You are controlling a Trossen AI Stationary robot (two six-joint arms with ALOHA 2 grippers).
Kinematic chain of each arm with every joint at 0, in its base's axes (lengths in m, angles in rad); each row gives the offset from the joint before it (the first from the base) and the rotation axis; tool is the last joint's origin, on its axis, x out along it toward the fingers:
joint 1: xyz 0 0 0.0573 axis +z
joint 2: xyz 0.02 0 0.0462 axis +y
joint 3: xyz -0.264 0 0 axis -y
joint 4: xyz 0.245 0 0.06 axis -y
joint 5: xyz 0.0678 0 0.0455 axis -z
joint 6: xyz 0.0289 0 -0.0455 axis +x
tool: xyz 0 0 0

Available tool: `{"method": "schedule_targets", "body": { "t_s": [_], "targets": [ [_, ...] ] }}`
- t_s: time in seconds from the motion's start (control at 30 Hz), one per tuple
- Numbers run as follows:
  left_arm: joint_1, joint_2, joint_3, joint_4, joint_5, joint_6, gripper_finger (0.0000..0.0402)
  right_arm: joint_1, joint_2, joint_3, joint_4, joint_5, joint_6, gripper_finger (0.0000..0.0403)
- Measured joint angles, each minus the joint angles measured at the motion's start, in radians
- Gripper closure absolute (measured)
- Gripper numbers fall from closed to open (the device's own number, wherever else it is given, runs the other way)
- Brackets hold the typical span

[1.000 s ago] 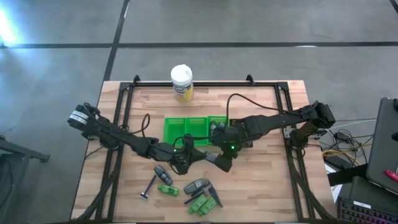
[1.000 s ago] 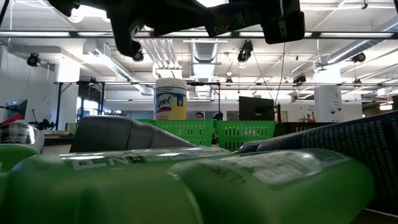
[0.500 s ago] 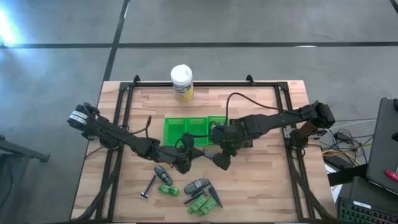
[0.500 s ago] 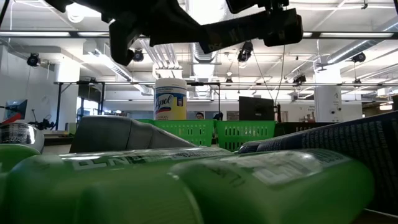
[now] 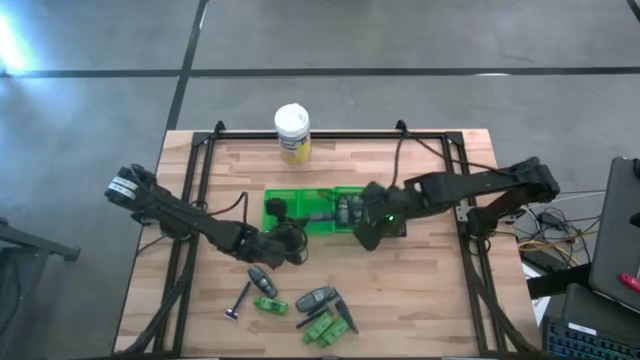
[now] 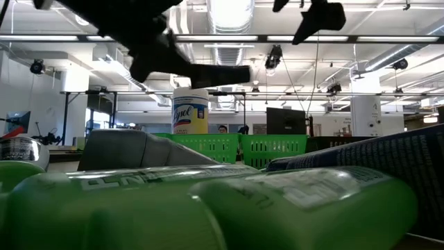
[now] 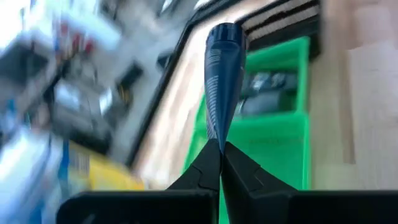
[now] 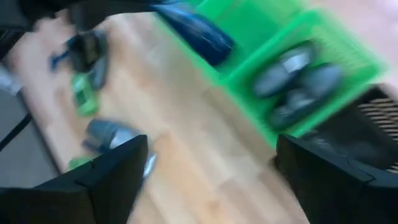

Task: Pick & Place Travel size toiletries
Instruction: Put the dark blue shave cream into the left green bin

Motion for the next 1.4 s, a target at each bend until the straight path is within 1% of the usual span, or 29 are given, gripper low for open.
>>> {"method": "schedule_targets", "body": {
  "t_s": [0.07, 0.13, 0.2, 0.27, 0.3, 0.37, 0.47, 0.57, 0.63, 0.7, 0.93, 1.2, 1.3, 1.4],
  "targets": [
    [-0.012, -0.050, 0.000, -0.156, -0.013, -0.258, 0.0398, 0.000, -0.029, 0.000, -0.035, 0.056, 0.022, 0.0042],
    [-0.026, -0.117, 0.000, -0.326, -0.008, -0.572, 0.0398, 0.001, -0.051, 0.000, -0.067, 0.094, 0.036, 0.0040],
    [-0.033, -0.181, 0.000, -0.498, 0.014, -0.899, 0.0398, 0.001, -0.066, 0.000, -0.090, 0.118, 0.037, 0.0040],
    [-0.038, -0.230, 0.000, -0.646, 0.058, -1.169, 0.0398, 0.000, -0.070, 0.000, -0.105, 0.152, 0.037, 0.0039],
    [-0.040, -0.248, -0.001, -0.699, 0.080, -1.272, 0.0398, -0.001, -0.071, 0.000, -0.109, 0.163, 0.036, 0.0039],
    [-0.040, -0.275, -0.012, -0.744, 0.108, -1.436, 0.0398, -0.003, -0.069, 0.000, -0.114, 0.178, 0.014, 0.0039],
    [-0.040, -0.289, -0.045, -0.743, 0.144, -1.620, 0.0398, -0.008, -0.059, 0.000, -0.113, 0.187, -0.017, 0.0039],
    [-0.040, -0.283, -0.064, -0.721, 0.149, -1.785, 0.0398, -0.017, -0.046, -0.001, -0.113, 0.189, -0.019, 0.0039],
    [-0.040, -0.263, -0.068, -0.699, 0.129, -1.857, 0.0397, -0.018, -0.041, -0.001, -0.107, 0.201, -0.020, 0.0039],
    [-0.035, -0.241, -0.068, -0.686, 0.116, -1.883, 0.0396, -0.018, -0.040, -0.001, -0.107, 0.222, -0.022, 0.0041],
    [-0.022, -0.154, -0.074, -0.661, 0.167, -1.940, 0.0395, -0.018, -0.040, -0.001, -0.107, 0.239, -0.041, 0.0061],
    [-0.011, -0.065, -0.082, -0.611, 0.148, -1.956, 0.0388, -0.017, -0.041, -0.001, -0.107, 0.239, -0.041, 0.0083],
    [-0.011, -0.048, -0.082, -0.609, 0.148, -1.954, 0.0374, -0.017, -0.042, -0.001, -0.107, 0.238, -0.034, 0.0087],
    [-0.011, -0.043, -0.082, -0.608, 0.155, -1.953, 0.0345, -0.017, -0.042, -0.001, -0.107, 0.237, -0.025, 0.0090]
  ]
}}
